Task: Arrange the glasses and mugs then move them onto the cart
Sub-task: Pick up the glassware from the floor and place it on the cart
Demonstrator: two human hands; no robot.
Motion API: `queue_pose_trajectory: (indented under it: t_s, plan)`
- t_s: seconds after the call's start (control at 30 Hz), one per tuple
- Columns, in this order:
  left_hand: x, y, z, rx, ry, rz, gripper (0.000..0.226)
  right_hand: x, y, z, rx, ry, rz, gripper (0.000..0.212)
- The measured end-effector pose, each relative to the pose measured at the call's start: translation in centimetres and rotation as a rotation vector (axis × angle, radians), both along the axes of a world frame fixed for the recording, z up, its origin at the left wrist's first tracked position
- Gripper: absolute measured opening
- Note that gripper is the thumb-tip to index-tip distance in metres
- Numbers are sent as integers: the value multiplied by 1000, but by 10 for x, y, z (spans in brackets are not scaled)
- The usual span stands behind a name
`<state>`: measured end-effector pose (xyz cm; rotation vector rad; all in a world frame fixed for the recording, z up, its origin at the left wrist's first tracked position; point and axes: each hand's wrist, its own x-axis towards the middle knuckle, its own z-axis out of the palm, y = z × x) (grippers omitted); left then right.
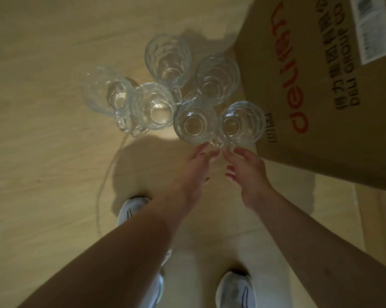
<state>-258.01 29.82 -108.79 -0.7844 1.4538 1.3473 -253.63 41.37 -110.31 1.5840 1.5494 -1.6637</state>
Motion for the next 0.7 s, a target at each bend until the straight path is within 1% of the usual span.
queue_pose_trajectory:
  t_s: [0.03, 0.1, 0.13, 0.2, 0.27, 0.3, 0.33, 0.37, 0.43, 0.5, 0.57, 0.63, 0.7]
  plan:
    - [0, 2, -2, 28, -6, 20, 48, -1, -2, -2, -8, 17, 1, 30]
    - [-1, 7, -9, 58, -7, 35, 52, -1, -4, -8, 5, 53, 20, 10]
    - [-2, 9, -11, 68, -6, 40, 51, -1, -4, -11, 19, 68, 37, 7]
    - [-3, 11, -12, 112, -20, 78, 44, 2, -5, -13, 41, 72, 48, 13]
    - [-3, 11, -10, 155, -25, 74, 37, 6, -3, -11, 63, 63, 31, 10]
    - [-3, 11, -7, 163, -19, 45, 41, 9, -1, -10, 78, 61, 23, 8]
    - [-3, 11, -5, 149, -17, 27, 45, 12, 1, -8, 91, 55, 24, 5]
    - [-2, 9, -3, 129, -27, 42, 42, 16, 4, -5, 101, 51, 25, 5]
    - [0, 5, 6, 90, -56, 88, 28, 24, 8, 4, 97, 39, 32, 9]
    - [3, 0, 16, 36, -61, 101, 22, 31, 11, 13, 67, 17, 26, 11]
    - [4, -6, 28, -17, -97, 101, 20, 35, 15, 26, 4, -20, -1, 12]
    - [1, -10, 45, -72, -149, 85, 16, 37, 18, 44, -80, -67, -60, 8]
    - [0, -17, 71, -122, -189, 20, 19, 39, 20, 68, -128, -114, -90, 6]
